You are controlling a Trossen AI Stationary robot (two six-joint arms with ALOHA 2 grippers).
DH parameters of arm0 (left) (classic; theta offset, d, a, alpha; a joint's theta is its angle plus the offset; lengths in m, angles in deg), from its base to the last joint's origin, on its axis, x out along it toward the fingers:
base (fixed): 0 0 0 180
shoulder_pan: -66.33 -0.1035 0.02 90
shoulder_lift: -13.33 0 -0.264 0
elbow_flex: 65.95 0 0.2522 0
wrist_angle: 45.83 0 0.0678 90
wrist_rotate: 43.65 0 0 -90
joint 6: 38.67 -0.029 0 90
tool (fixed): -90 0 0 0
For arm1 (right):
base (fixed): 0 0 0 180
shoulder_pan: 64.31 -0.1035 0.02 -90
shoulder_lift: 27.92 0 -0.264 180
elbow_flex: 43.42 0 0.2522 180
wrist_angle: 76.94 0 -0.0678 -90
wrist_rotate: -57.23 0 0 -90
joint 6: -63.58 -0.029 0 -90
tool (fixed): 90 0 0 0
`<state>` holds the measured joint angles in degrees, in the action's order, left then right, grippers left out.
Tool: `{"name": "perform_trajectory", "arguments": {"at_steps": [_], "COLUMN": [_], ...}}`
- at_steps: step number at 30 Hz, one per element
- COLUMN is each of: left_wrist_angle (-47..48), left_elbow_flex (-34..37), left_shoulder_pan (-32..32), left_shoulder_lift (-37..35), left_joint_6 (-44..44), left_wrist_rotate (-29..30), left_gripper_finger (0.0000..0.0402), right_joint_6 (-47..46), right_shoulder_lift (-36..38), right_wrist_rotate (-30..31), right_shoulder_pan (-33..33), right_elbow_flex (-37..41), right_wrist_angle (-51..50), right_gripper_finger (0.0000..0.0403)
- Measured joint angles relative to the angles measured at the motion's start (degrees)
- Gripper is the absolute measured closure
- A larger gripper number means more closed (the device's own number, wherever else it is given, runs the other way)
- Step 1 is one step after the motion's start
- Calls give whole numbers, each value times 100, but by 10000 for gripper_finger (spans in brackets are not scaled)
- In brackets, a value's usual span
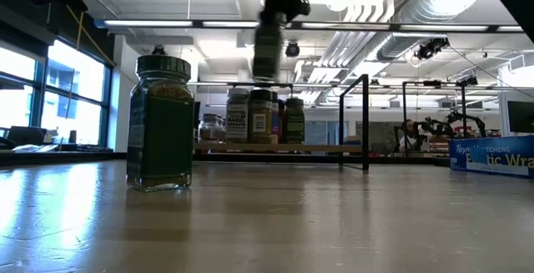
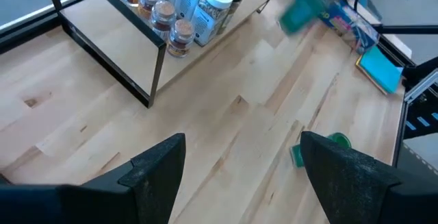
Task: Shelf spices
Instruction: Put the top green seasoning bottle on the shelf aligned with the other green seasoning bottle
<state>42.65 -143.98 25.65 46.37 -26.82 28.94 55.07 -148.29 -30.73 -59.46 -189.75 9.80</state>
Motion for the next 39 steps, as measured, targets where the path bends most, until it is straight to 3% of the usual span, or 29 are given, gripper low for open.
{"name": "perform_trajectory", "arguments": {"at_steps": [5, 12, 19, 28, 39], "left_wrist_angle": [-270, -455, -457, -483, -479], "left_elbow_flex": [0, 0, 0, 0, 0], "left_shoulder_pan": [0, 2, 2, 0, 1], "left_shoulder_lift": [0, 0, 7, 7, 7], "left_joint_6": [3, 9, 158, 157, 164], "left_wrist_rotate": [9, 11, 159, 302, 289], "left_gripper_finger": [119, 119, 119, 119, 119], "right_joint_6": [1654, 2671, 3372, 3429, 3385], "right_shoulder_lift": [192, -193, -543, -713, -720], "right_wrist_rotate": [-248, -712, -985, -964, -526], "right_shoulder_pan": [1054, 2021, 2140, 2126, 2126], "right_elbow_flex": [17, 35, 35, 33, 33], "right_wrist_angle": [-610, -513, -517, -506, -307], "right_gripper_finger": [213, 213, 213, 213, 185]}}
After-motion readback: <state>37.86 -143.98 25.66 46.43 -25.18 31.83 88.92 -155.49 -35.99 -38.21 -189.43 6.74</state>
